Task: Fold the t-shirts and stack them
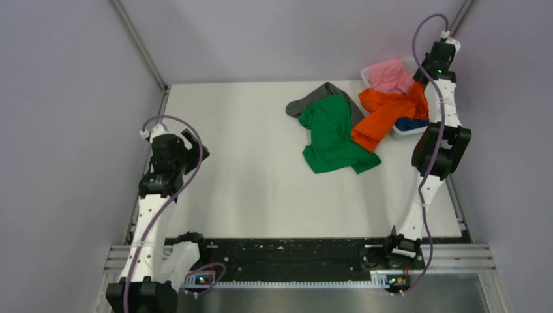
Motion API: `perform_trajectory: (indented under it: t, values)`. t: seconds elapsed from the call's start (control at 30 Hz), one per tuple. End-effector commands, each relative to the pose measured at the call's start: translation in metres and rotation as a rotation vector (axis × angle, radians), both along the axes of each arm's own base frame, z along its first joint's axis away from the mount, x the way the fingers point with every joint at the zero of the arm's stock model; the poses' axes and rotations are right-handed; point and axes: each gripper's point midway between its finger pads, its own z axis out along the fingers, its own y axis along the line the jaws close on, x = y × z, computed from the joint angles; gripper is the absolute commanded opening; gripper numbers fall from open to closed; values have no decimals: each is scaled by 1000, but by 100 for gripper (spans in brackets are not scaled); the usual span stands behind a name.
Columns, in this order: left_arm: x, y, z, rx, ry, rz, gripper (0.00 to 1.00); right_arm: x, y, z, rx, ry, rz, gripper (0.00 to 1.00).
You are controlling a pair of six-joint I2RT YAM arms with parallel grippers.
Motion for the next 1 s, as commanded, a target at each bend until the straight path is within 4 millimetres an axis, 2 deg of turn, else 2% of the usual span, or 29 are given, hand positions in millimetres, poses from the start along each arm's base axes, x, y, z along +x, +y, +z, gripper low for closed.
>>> perform_trajectory:
  t: [0.0, 0.03, 0.1, 0.13, 0.17, 0.2, 0.23, 0.27, 0.33, 0.4, 0.5, 0.57, 0.7, 0.8, 0.87, 0.97]
  values:
    - [13, -3, 22, -18, -86, -13, 99, 2, 64, -46, 135, 55, 148, 0]
    - [13, -4, 22, -20, -89, -15, 99, -5, 64, -61, 169, 76, 110, 0]
    - [11, -4, 23, -14, -90, -20, 99, -16, 63, -72, 203, 96, 57, 2]
    - [10, -4, 25, -9, -93, -21, 99, -19, 64, -69, 212, 93, 51, 12]
    - [8, -3, 27, -4, -96, -20, 99, -21, 66, -59, 216, 80, 55, 24]
    - [7, -2, 29, 1, -101, -17, 99, -23, 67, -45, 218, 65, 61, 51]
    - [5, -2, 30, 2, -105, -17, 99, -26, 69, -27, 210, 40, 65, 83]
    - [4, -2, 30, 1, -110, -16, 99, -30, 70, -6, 194, 11, 69, 97]
    - [1, -4, 31, -5, -129, -19, 99, -43, 73, 37, 147, -45, 77, 99]
    - [-1, -5, 30, -10, -141, -23, 99, -61, 78, 68, 115, -89, 98, 99]
    - [-6, -6, 33, -9, -161, -27, 99, -90, 95, 93, 93, -138, 173, 99]
    - [-8, -7, 36, -13, -180, -30, 99, -108, 123, 97, 89, -155, 275, 99]
    - [-10, -10, 43, -23, -201, -45, 99, -137, 204, 81, -12, -124, 544, 99]
    - [-13, -10, 40, -22, -194, -42, 99, -158, 280, 64, -58, -129, 804, 99]
    - [-13, -11, 38, -29, -193, -44, 99, -168, 313, 34, -71, -64, 895, 99]
    - [-12, -12, 35, -36, -186, -49, 99, -175, 349, -25, -24, 74, 954, 99]
